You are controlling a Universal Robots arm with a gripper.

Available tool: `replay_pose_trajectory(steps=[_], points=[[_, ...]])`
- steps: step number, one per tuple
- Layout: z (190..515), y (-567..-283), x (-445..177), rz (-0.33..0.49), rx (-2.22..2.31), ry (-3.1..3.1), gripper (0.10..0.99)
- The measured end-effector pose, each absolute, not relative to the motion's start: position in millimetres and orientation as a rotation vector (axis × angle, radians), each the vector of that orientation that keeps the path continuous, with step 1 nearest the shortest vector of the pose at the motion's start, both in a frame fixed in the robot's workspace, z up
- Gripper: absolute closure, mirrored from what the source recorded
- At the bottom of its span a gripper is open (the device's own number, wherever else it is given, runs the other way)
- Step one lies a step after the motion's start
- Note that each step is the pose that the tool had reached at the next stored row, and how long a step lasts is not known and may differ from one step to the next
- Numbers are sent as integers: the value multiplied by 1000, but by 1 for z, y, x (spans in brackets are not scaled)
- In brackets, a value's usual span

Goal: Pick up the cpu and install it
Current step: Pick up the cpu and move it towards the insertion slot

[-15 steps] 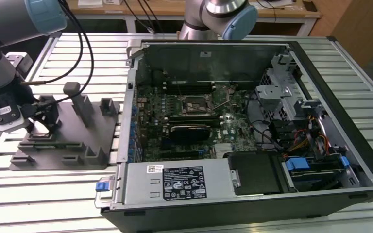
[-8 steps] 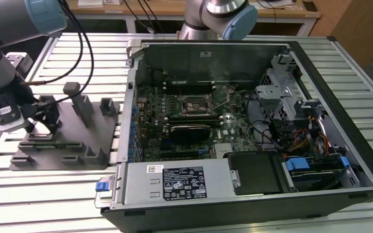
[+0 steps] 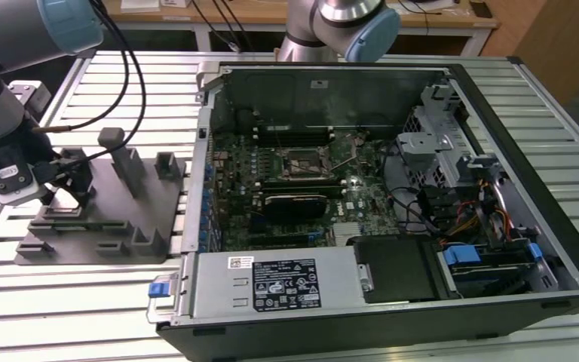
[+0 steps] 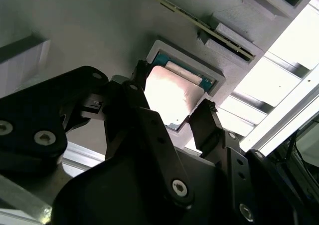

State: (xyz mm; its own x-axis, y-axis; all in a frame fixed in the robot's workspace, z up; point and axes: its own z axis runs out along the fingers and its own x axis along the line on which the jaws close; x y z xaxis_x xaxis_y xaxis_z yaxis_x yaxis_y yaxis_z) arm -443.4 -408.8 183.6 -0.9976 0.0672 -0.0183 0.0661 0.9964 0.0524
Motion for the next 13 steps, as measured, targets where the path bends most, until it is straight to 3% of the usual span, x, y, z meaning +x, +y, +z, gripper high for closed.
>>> replay_pose_trajectory(steps=[8,9,13], points=[[184,-409,-443,81,104,3119,478],[184,-409,-443,81,104,3119,541],[184,-409,-443,81,104,3119,545]])
